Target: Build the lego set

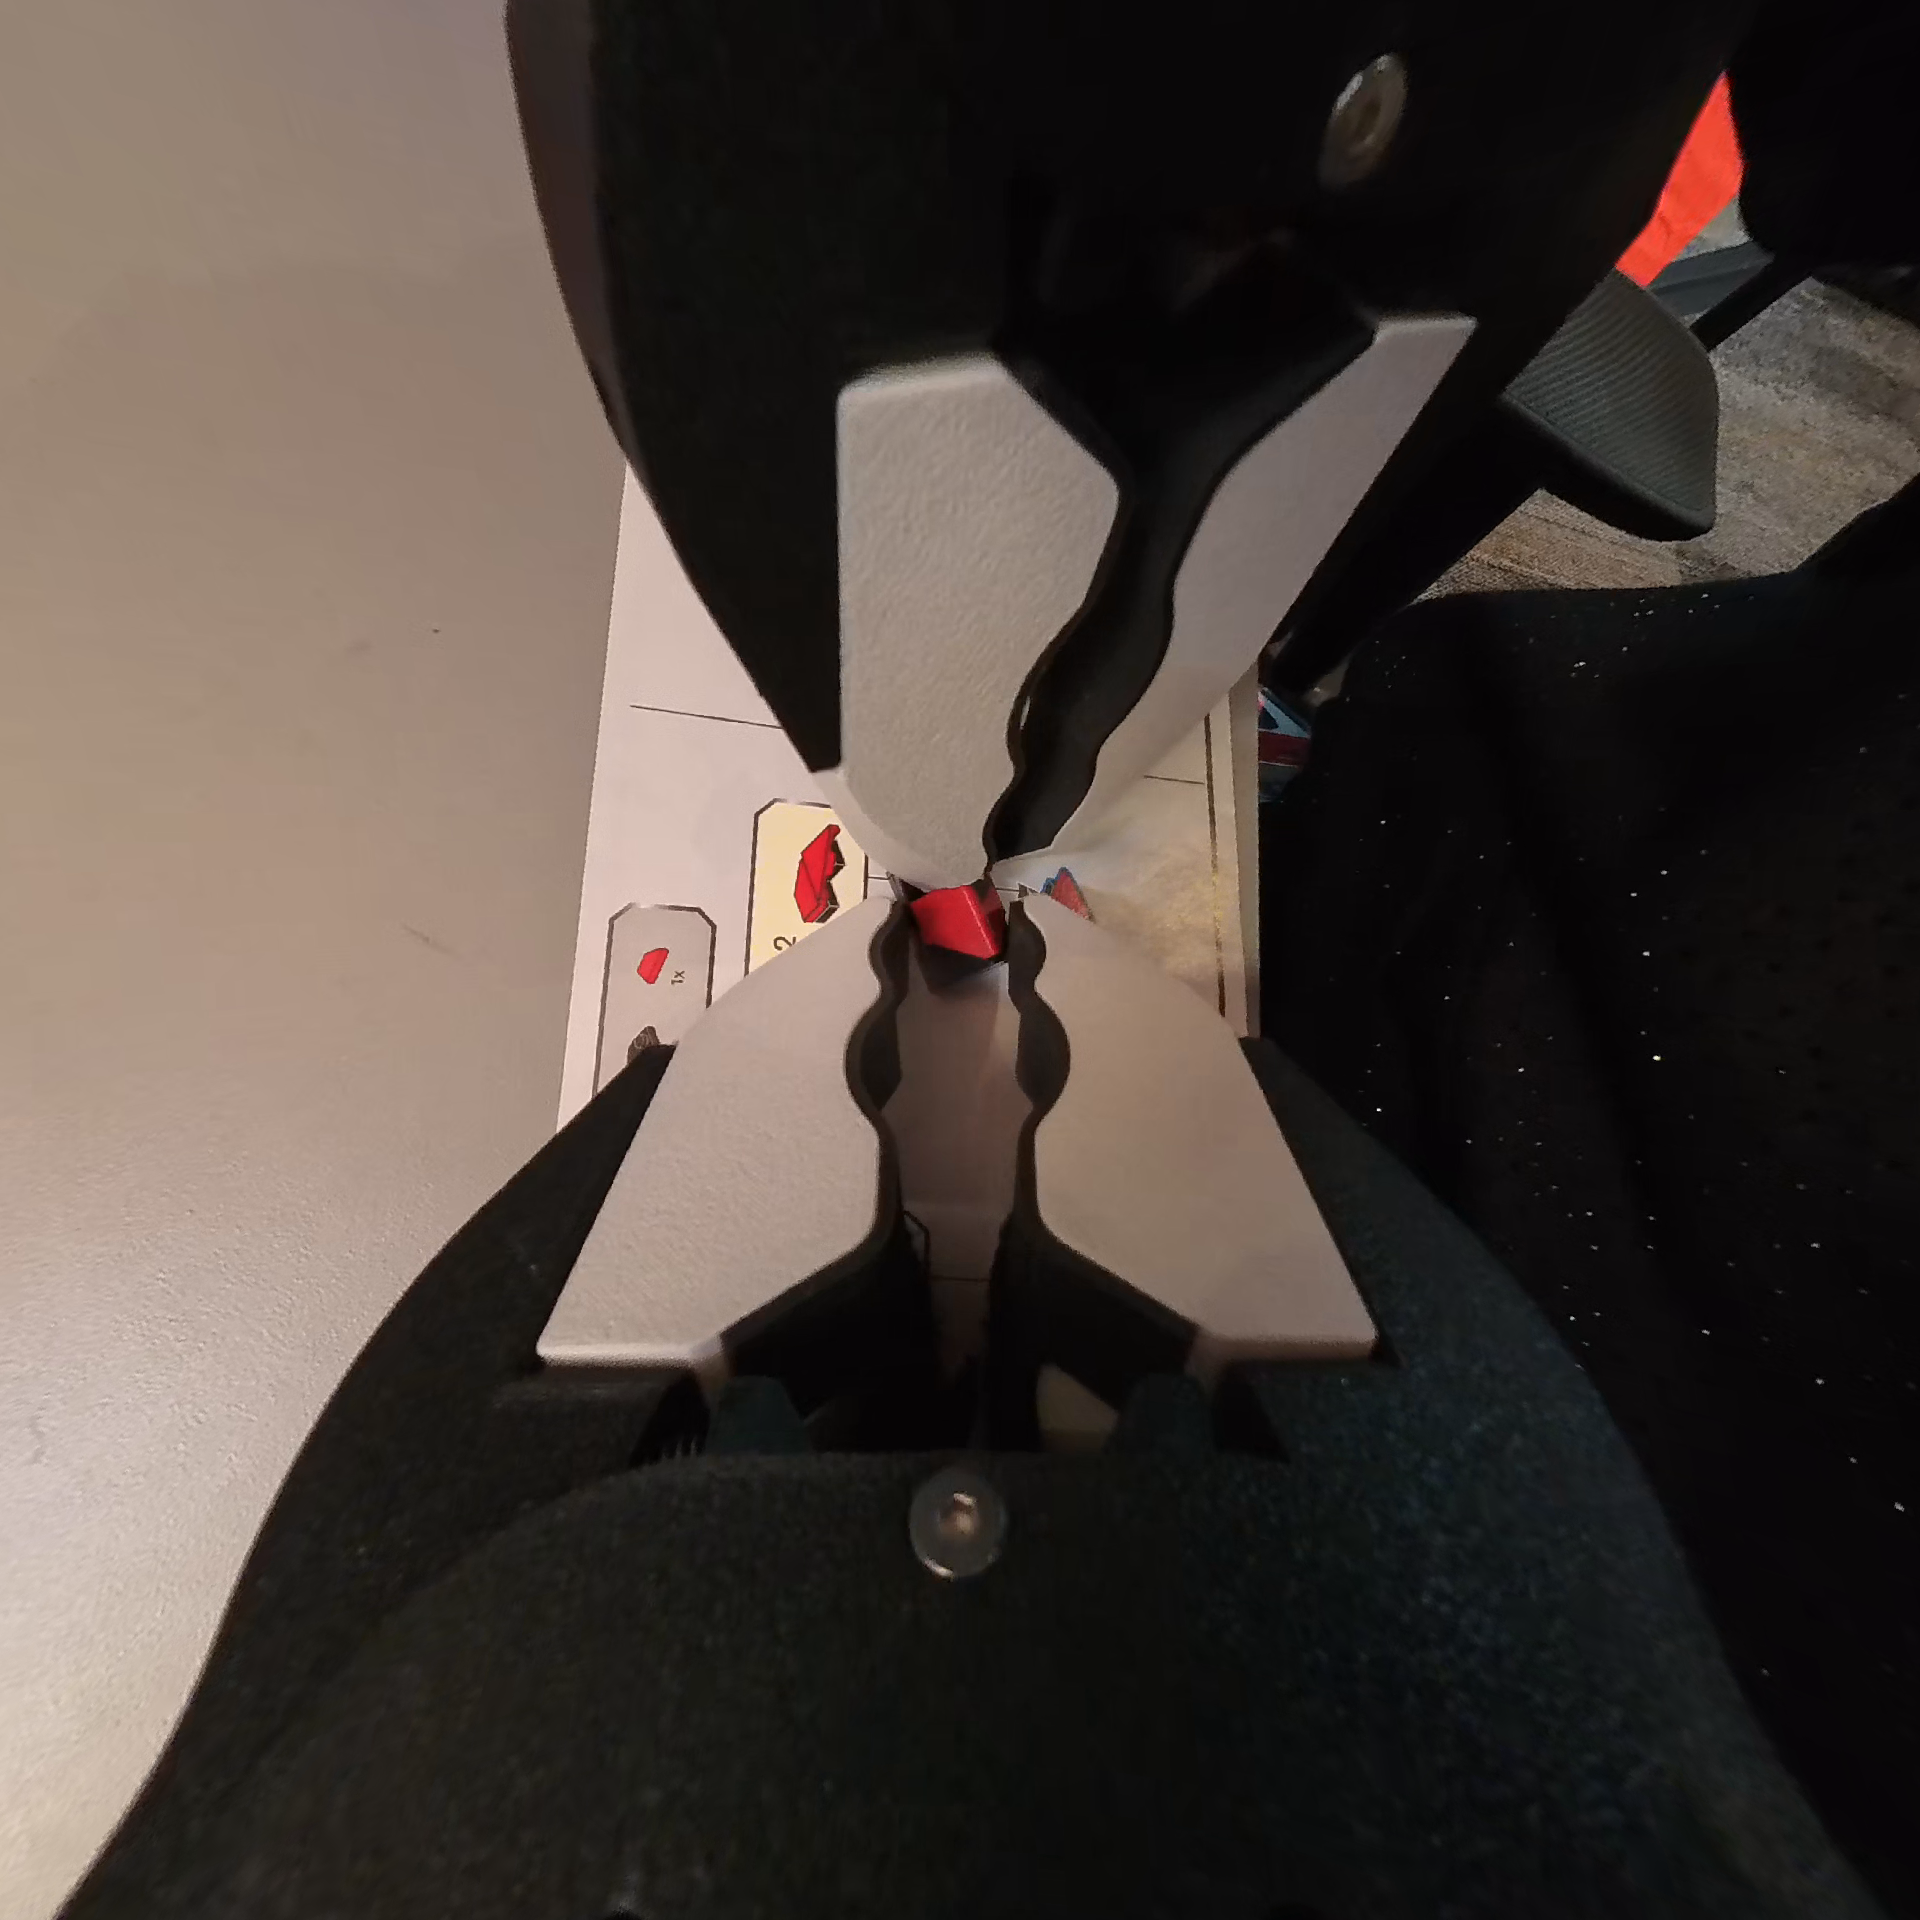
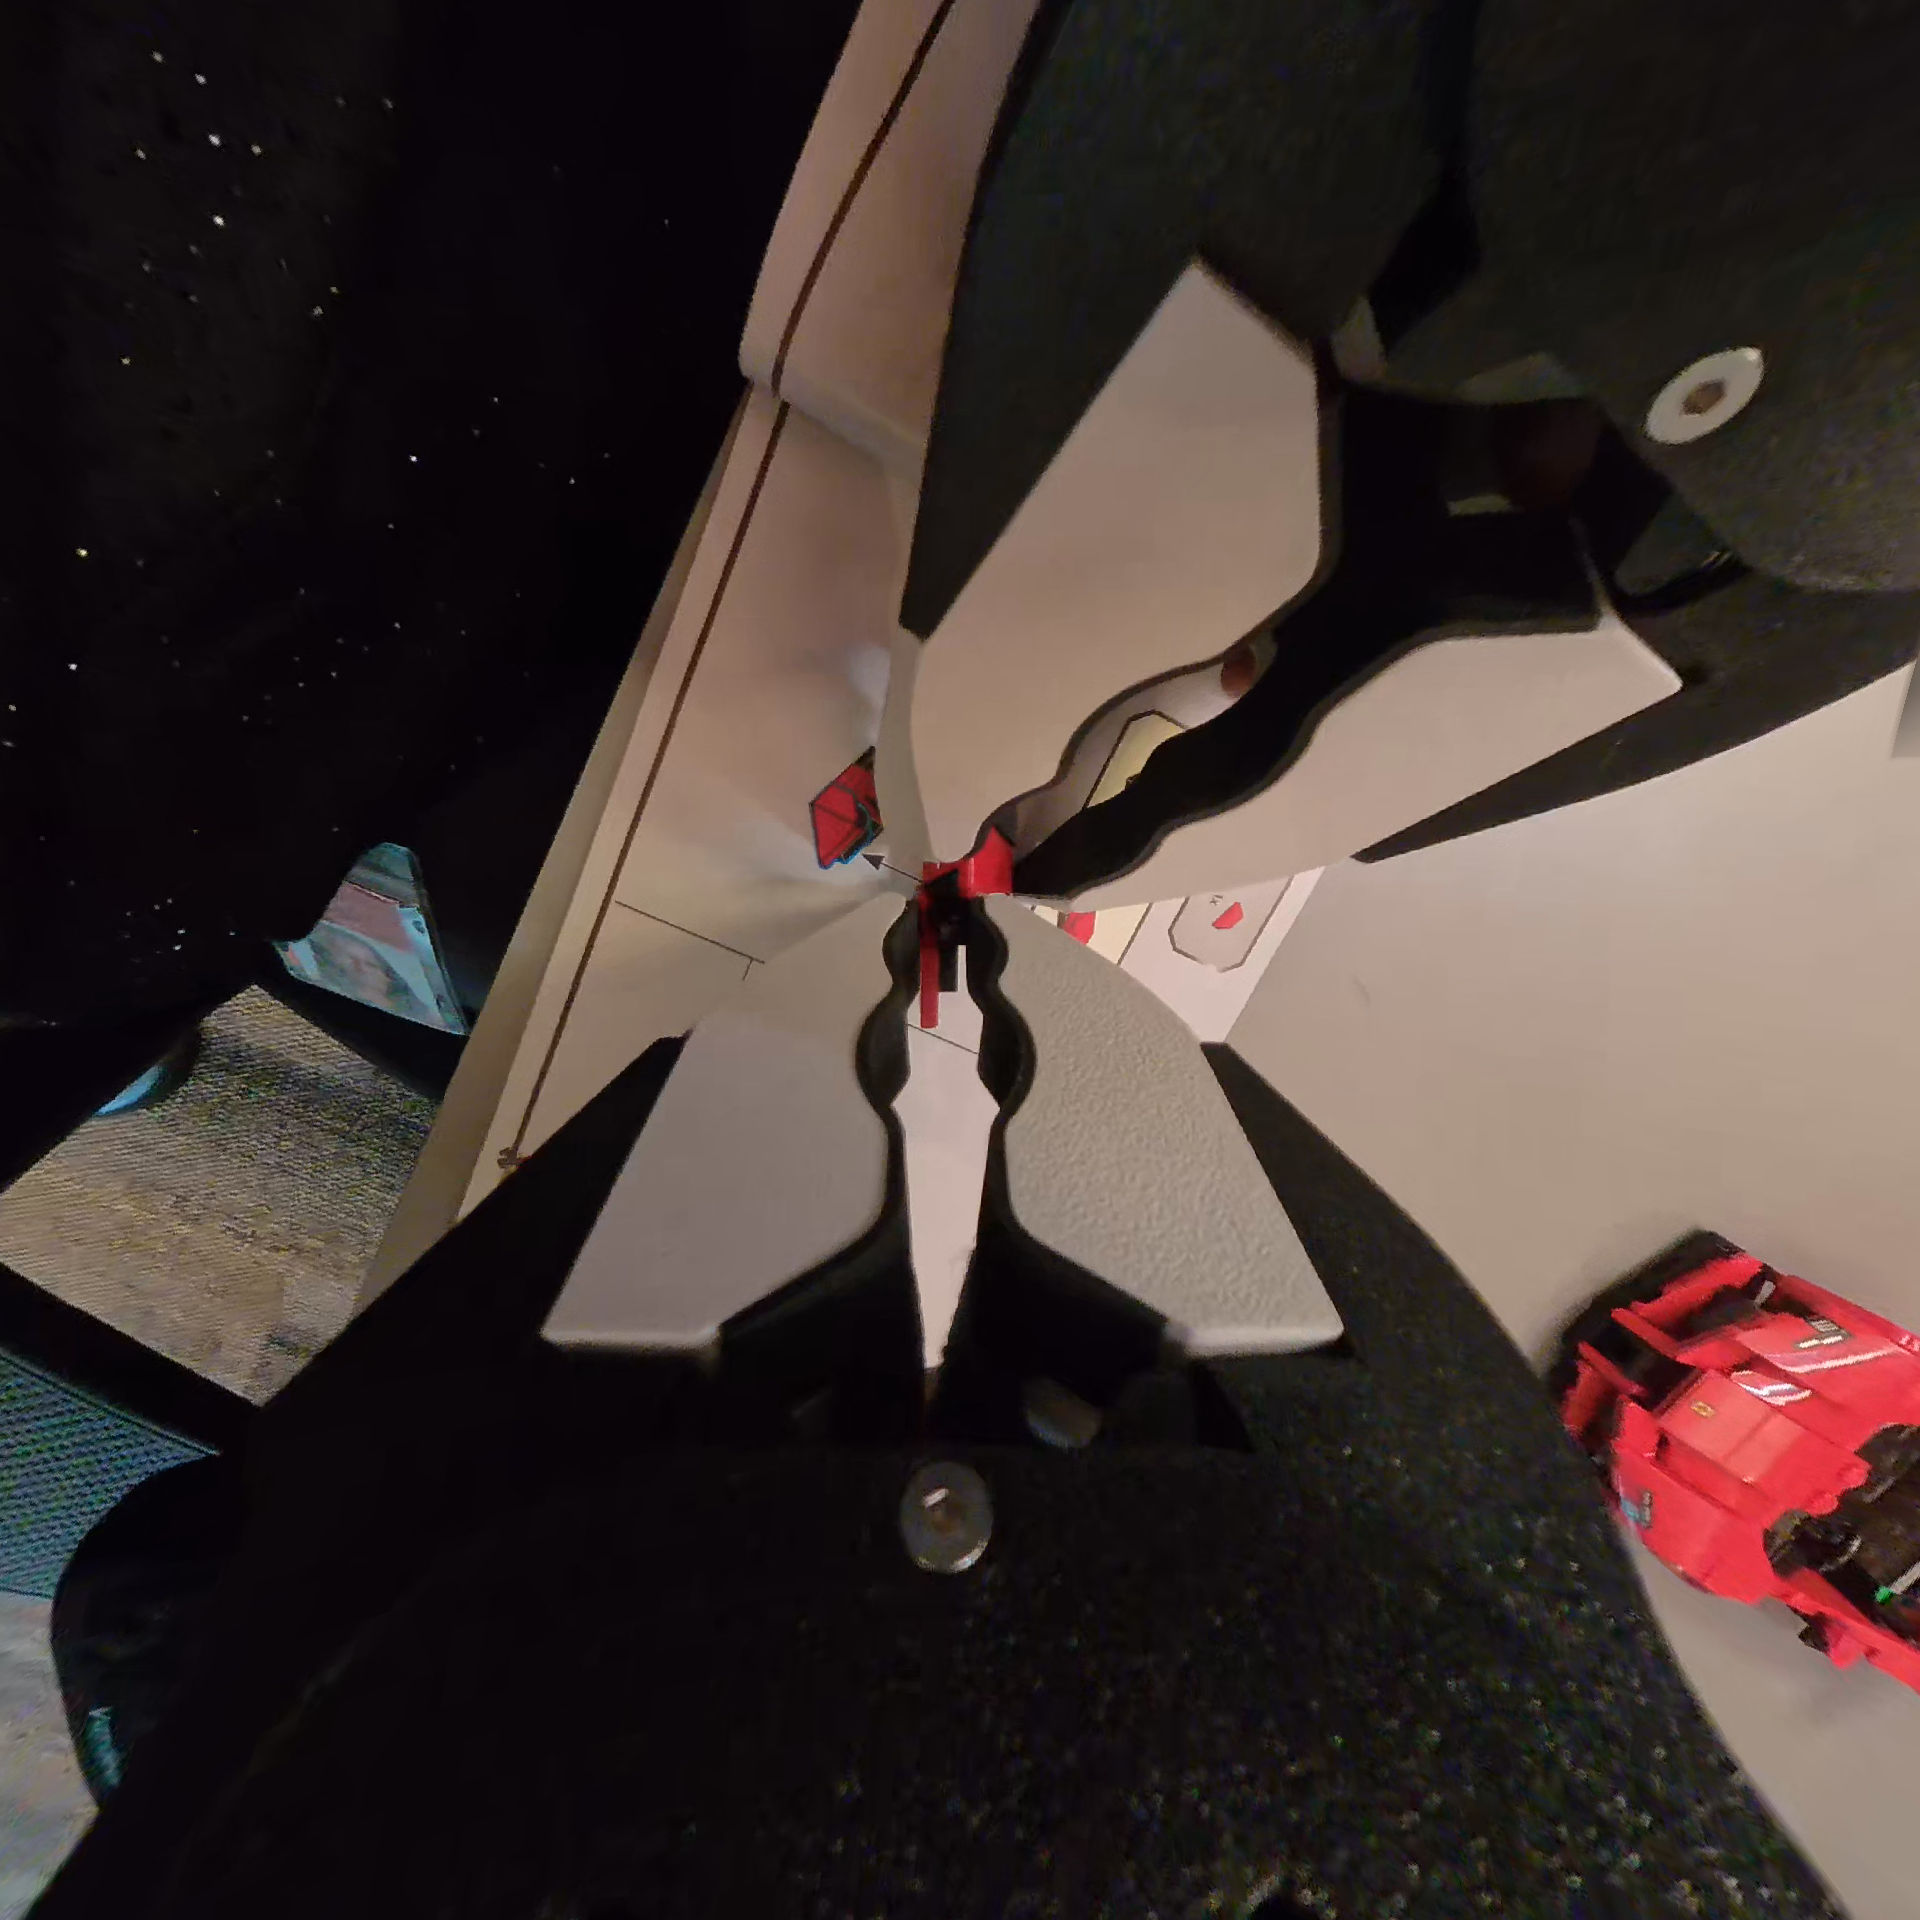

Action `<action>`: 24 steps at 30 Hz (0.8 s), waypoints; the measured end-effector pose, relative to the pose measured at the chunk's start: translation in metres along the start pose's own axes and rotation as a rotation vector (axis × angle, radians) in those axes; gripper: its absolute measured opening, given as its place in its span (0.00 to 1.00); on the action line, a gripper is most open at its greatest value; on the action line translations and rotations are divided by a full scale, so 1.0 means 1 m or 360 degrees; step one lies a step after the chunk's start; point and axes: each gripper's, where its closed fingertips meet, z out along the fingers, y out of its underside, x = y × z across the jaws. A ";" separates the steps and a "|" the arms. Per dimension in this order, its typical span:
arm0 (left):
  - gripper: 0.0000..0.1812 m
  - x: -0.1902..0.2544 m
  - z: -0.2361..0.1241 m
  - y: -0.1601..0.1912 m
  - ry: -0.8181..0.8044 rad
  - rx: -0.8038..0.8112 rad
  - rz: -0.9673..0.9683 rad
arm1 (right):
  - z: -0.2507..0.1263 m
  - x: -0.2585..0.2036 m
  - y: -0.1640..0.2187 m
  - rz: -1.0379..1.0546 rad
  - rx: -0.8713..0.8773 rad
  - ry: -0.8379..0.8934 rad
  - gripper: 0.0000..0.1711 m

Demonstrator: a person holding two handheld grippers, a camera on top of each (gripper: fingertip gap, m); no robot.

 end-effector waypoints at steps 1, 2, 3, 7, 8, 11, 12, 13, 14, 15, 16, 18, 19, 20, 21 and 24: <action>0.10 0.000 0.000 0.000 -0.0001 0.0003 0.0001 | 0.000 0.000 0.000 0.0013 -0.0002 -0.0006 0.05; 0.10 0.000 0.000 0.000 -0.0002 0.0005 0.0003 | 0.000 0.000 0.000 0.0026 -0.0006 -0.0011 0.05; 0.10 0.000 0.000 0.000 -0.0005 0.0009 0.0006 | 0.000 0.000 0.000 0.0038 -0.0006 -0.0009 0.05; 0.10 0.000 -0.001 0.000 0.0009 0.0025 0.0000 | 0.000 -0.001 0.000 0.0101 0.0061 0.0022 0.06; 0.10 0.000 -0.001 0.000 0.0016 0.0026 0.0000 | 0.000 -0.003 0.000 0.0093 0.0074 0.0013 0.13; 0.10 0.000 -0.001 0.000 0.0023 0.0026 0.0012 | -0.002 -0.004 0.002 0.0059 0.0124 0.0027 0.17; 0.10 0.000 -0.001 0.000 0.0025 0.0025 0.0010 | -0.003 -0.005 0.001 0.0064 0.0161 0.0017 0.16; 0.10 0.000 -0.001 0.000 0.0027 0.0024 0.0008 | -0.003 -0.004 0.000 0.0075 0.0196 0.0017 0.14; 0.10 0.000 -0.001 0.000 0.0027 0.0023 0.0008 | -0.002 -0.004 -0.001 0.0082 0.0227 0.0003 0.12; 0.10 0.000 -0.001 0.000 0.0028 0.0023 0.0008 | -0.001 -0.004 -0.002 0.0087 0.0245 -0.0002 0.11; 0.10 0.001 -0.001 0.000 0.0030 0.0023 0.0007 | -0.001 -0.002 -0.002 0.0087 0.0256 0.0015 0.08; 0.10 0.000 -0.001 0.000 0.0031 0.0022 0.0008 | -0.001 -0.002 -0.002 0.0081 0.0279 0.0003 0.05; 0.10 0.000 -0.001 0.000 0.0031 0.0023 0.0009 | -0.001 -0.002 -0.002 0.0085 0.0288 -0.0001 0.05; 0.10 0.000 0.000 0.000 0.0033 0.0024 0.0007 | -0.001 -0.002 -0.002 0.0088 0.0294 0.0000 0.05; 0.10 0.001 0.000 0.000 0.0034 0.0025 0.0005 | -0.001 -0.002 -0.002 0.0091 0.0297 0.0005 0.05; 0.10 0.000 0.000 0.000 0.0026 0.0029 0.0013 | -0.001 -0.001 -0.002 0.0189 0.0290 -0.0007 0.05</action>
